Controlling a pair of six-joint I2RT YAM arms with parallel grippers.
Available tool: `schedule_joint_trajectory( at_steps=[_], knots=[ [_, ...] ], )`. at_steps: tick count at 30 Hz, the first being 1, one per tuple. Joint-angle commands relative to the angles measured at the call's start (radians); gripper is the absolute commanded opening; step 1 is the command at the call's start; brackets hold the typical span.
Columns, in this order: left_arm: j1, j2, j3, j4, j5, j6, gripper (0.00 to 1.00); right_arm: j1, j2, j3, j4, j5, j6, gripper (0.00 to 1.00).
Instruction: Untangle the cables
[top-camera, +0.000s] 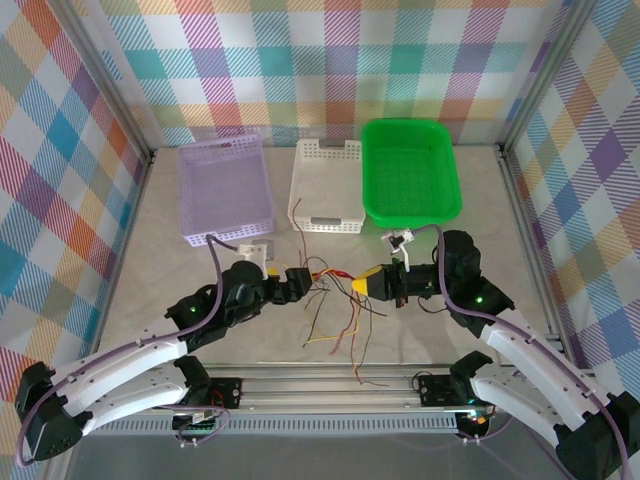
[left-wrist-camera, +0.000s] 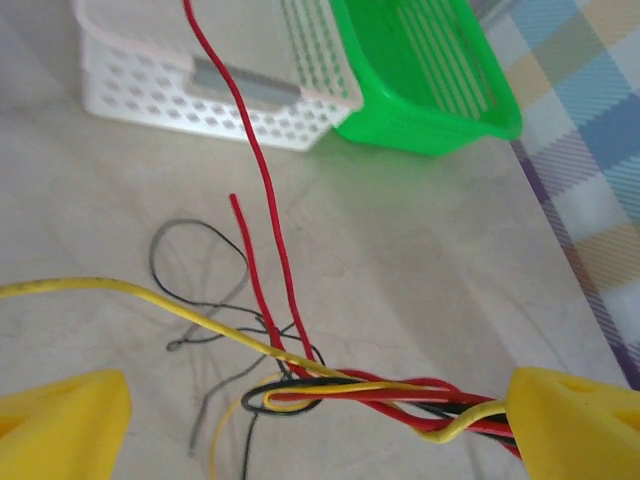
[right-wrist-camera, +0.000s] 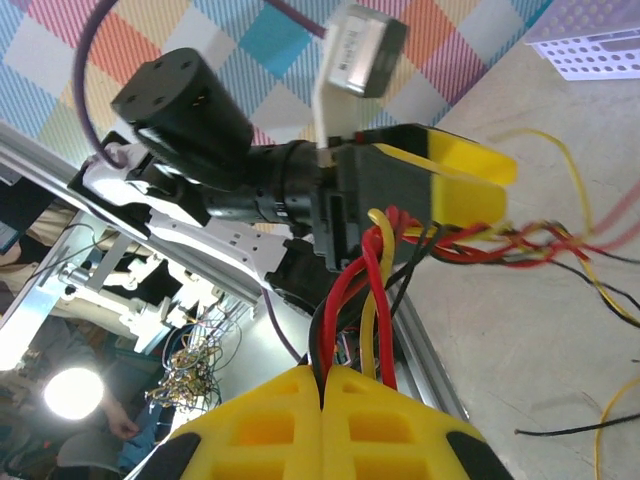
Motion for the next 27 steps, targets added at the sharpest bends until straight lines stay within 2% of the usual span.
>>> schedule_joint_trajectory(
  at_steps=[1,4,10,18,22,27],
  knots=[
    [0.009,0.026,0.009,0.135,0.190,-0.016,0.93,-0.005,0.009,-0.006,0.086,-0.060,-0.010,0.00],
    [0.009,0.010,-0.010,0.183,0.256,-0.003,0.92,-0.008,0.036,0.016,0.071,-0.066,-0.005,0.00],
    [0.010,-0.085,-0.068,0.226,0.307,0.009,0.92,-0.020,0.087,0.033,0.081,-0.090,0.010,0.00],
    [0.010,-0.080,-0.059,0.157,0.256,0.002,0.91,-0.020,0.120,0.045,0.098,-0.134,0.029,0.00],
    [0.006,-0.072,-0.041,0.186,0.268,-0.036,0.91,-0.020,0.122,0.076,-0.062,-0.019,-0.047,0.00],
    [-0.025,-0.062,-0.012,0.236,0.248,-0.078,0.94,-0.020,0.127,0.079,-0.068,-0.004,-0.058,0.00]
  ],
)
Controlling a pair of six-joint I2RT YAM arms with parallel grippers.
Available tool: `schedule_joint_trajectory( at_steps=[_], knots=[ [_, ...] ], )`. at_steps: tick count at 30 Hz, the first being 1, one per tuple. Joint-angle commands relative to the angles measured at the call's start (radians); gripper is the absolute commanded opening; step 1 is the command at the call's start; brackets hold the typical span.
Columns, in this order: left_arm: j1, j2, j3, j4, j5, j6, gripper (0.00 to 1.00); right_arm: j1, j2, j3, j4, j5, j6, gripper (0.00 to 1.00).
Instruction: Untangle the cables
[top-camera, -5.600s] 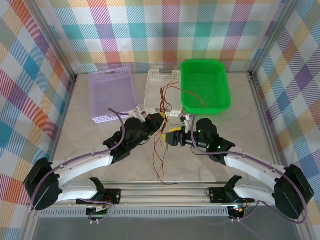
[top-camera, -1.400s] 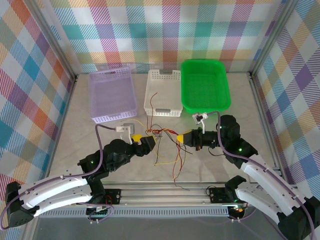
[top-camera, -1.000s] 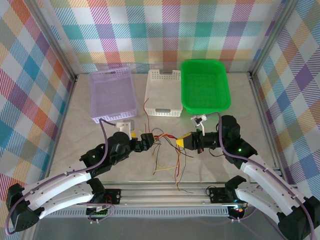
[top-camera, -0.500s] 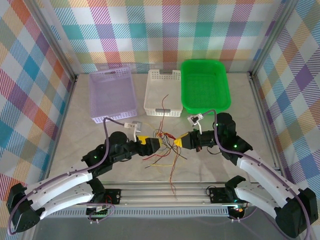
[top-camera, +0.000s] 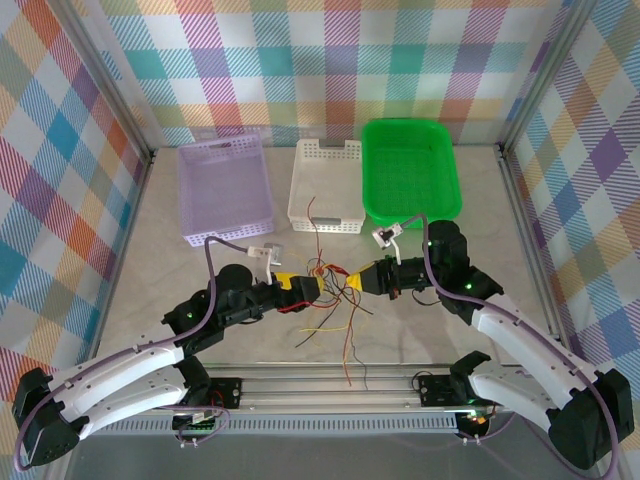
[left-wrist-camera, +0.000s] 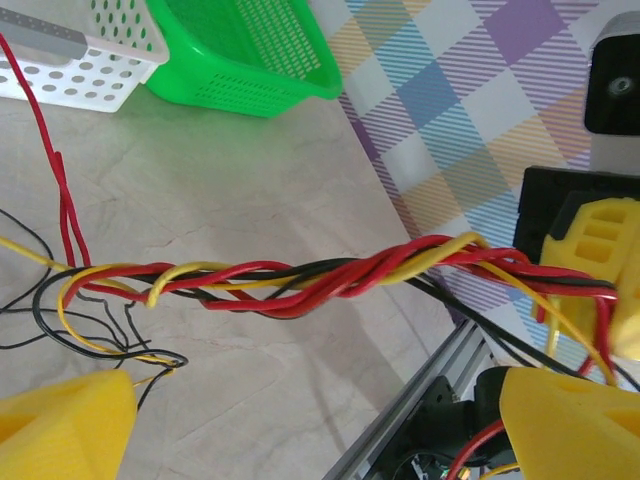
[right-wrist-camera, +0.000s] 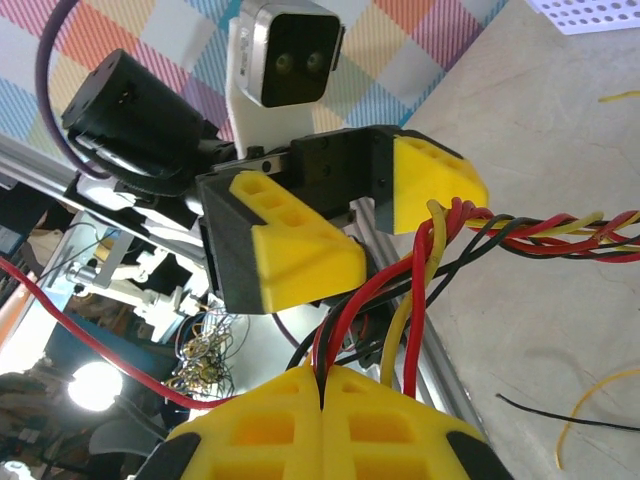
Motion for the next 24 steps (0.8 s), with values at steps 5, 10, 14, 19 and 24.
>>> schedule_joint_trajectory(
  at_steps=[5,10,14,19,24],
  knots=[
    [-0.046,0.058,0.081,0.071,-0.065,-0.080,0.95,-0.007,0.018,0.022,0.007,-0.026,-0.044,0.00],
    [-0.048,0.114,0.101,0.103,-0.063,-0.072,0.94,-0.007,0.012,-0.016,0.098,-0.088,-0.010,0.00],
    [-0.048,0.153,0.117,0.099,-0.026,-0.036,0.87,-0.007,-0.004,-0.017,0.116,-0.119,0.001,0.00],
    [-0.048,0.188,0.141,0.063,-0.034,-0.013,0.81,-0.005,-0.014,-0.024,0.127,-0.163,0.002,0.00],
    [-0.048,0.199,0.169,0.057,-0.047,-0.012,0.56,-0.001,-0.011,-0.020,0.076,-0.133,-0.028,0.00]
  ],
)
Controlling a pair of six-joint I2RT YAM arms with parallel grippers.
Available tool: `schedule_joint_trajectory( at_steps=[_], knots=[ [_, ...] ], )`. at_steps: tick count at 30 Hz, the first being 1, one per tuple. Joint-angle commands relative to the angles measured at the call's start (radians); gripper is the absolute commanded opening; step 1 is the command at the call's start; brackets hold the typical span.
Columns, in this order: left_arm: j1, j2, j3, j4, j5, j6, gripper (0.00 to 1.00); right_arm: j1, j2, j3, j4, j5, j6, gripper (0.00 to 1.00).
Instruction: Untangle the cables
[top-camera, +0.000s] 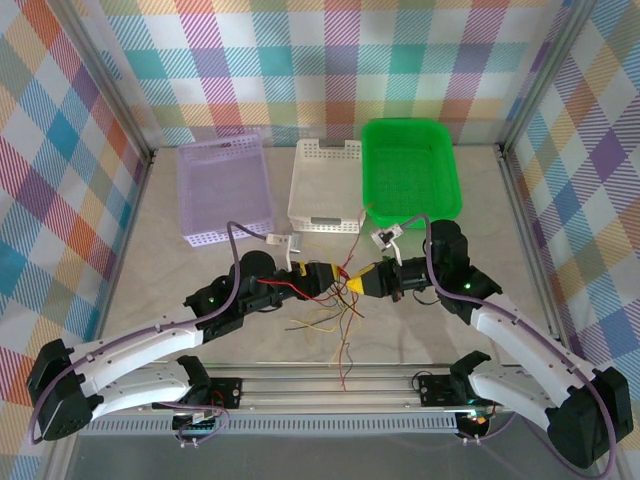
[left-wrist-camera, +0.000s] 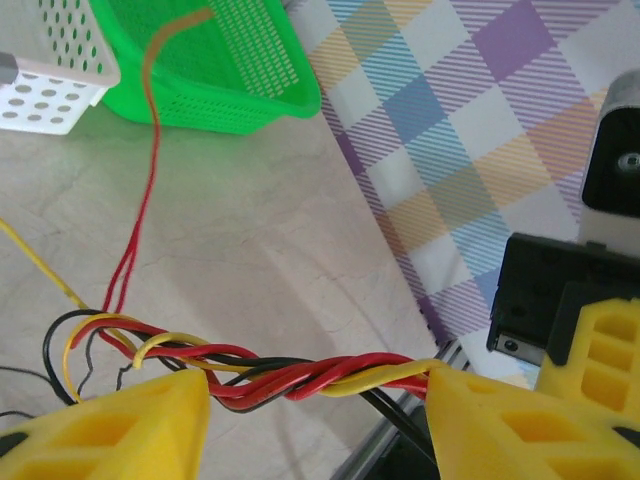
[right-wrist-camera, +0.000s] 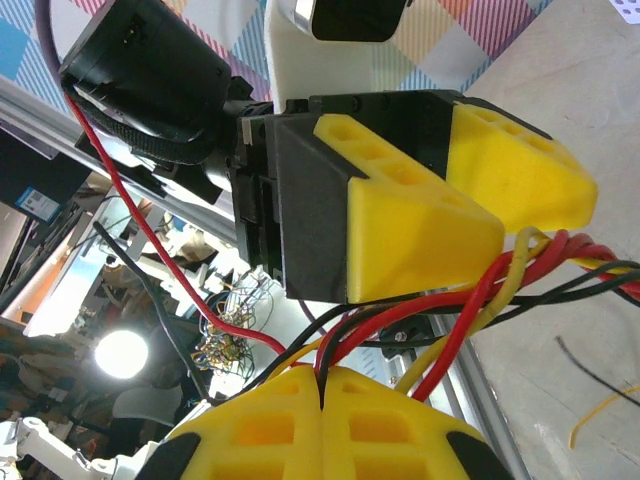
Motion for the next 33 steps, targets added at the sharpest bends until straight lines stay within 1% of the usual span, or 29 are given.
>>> schedule_joint_trajectory(
  at_steps=[1,3,5,7,8,11,16,22,26,28,33],
  knots=[
    [-0.003,-0.007,0.040,-0.014,-0.007,0.013,0.57,0.005,-0.017,-0.002,-0.014,-0.007,-0.043,0.00],
    [-0.003,-0.030,0.037,-0.013,-0.003,0.000,0.64,0.005,-0.019,0.006,-0.052,0.040,-0.052,0.00],
    [-0.005,-0.068,0.022,-0.007,0.000,-0.026,0.78,0.005,-0.023,0.013,-0.091,0.099,-0.065,0.00],
    [-0.009,-0.116,-0.009,0.006,-0.013,-0.054,0.86,0.005,-0.024,0.015,-0.113,0.151,-0.066,0.00],
    [-0.012,-0.146,-0.029,0.017,-0.020,-0.070,0.88,0.004,-0.022,0.013,-0.114,0.170,-0.065,0.00],
    [-0.022,-0.218,-0.077,0.039,-0.041,-0.112,0.89,0.003,-0.011,0.007,-0.100,0.212,-0.044,0.00],
    [-0.046,-0.270,-0.118,0.070,-0.035,-0.158,0.90,0.004,0.015,0.006,-0.054,0.223,-0.012,0.00],
    [-0.087,-0.263,-0.149,0.160,-0.026,-0.195,0.90,0.004,0.045,0.010,-0.032,0.235,0.004,0.00],
    [-0.123,-0.245,-0.154,0.210,-0.020,-0.205,0.88,0.003,0.058,0.020,-0.055,0.270,-0.002,0.00],
    [-0.146,-0.233,-0.150,0.220,-0.016,-0.204,0.87,0.003,0.066,0.034,-0.082,0.305,-0.014,0.00],
    [-0.180,-0.216,-0.148,0.228,-0.017,-0.196,0.85,0.003,0.106,0.052,-0.051,0.295,0.001,0.00]
  ],
)
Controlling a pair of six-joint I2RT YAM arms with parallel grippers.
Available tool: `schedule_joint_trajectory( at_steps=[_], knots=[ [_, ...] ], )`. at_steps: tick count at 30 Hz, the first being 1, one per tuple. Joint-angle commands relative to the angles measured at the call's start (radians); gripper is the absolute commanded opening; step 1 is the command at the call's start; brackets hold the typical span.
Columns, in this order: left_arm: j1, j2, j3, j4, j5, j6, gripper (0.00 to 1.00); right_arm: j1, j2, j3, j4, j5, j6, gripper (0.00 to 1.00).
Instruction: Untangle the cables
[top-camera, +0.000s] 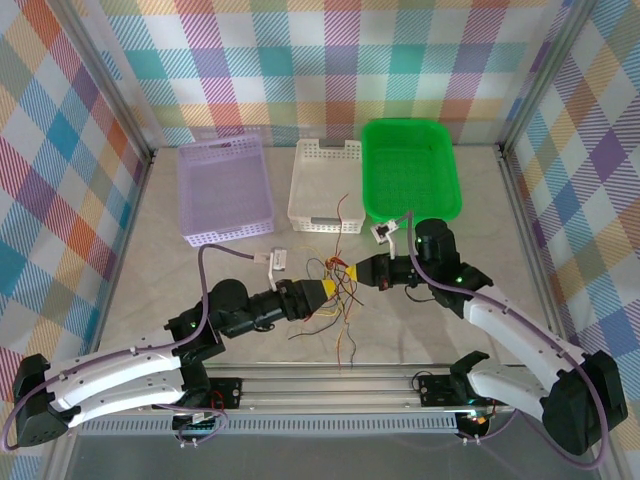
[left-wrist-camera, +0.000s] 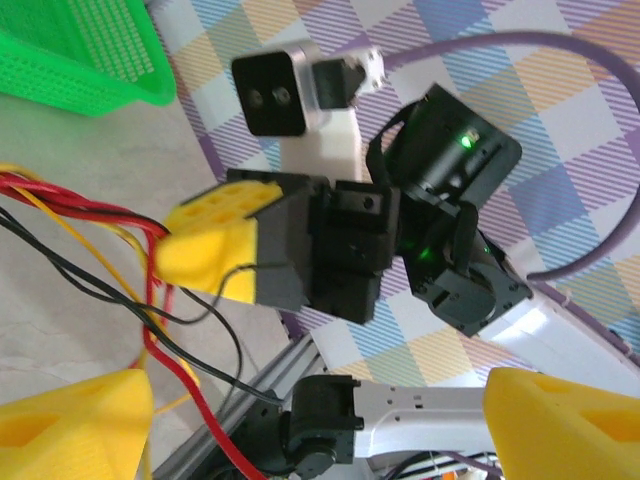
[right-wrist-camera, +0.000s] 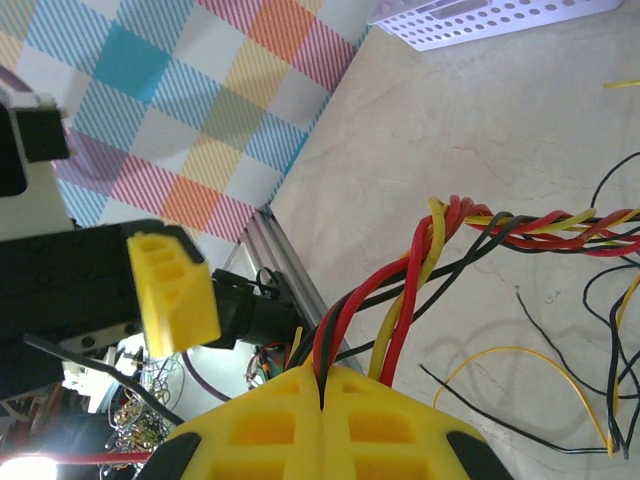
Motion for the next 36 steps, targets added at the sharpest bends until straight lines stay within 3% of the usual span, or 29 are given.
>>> schedule_joint_trajectory(
  at_steps=[1,17,20,27,36],
  knots=[
    [-0.027,0.003,-0.009,0.065,0.005,0.000,0.84,0.003,0.021,0.045,0.039,0.008,0.005,0.00],
    [-0.058,0.030,-0.034,0.109,0.017,-0.013,0.80,0.003,0.057,0.075,0.009,0.047,-0.019,0.00],
    [-0.060,0.035,-0.034,0.084,0.024,-0.012,0.79,0.003,0.060,0.090,0.000,0.048,-0.023,0.00],
    [-0.061,0.027,-0.024,-0.021,0.049,0.022,0.63,0.003,0.066,0.118,-0.029,0.086,-0.037,0.00],
    [-0.061,0.036,0.004,-0.137,0.055,0.086,0.64,0.003,0.072,0.134,-0.046,0.097,-0.043,0.00]
  ],
)
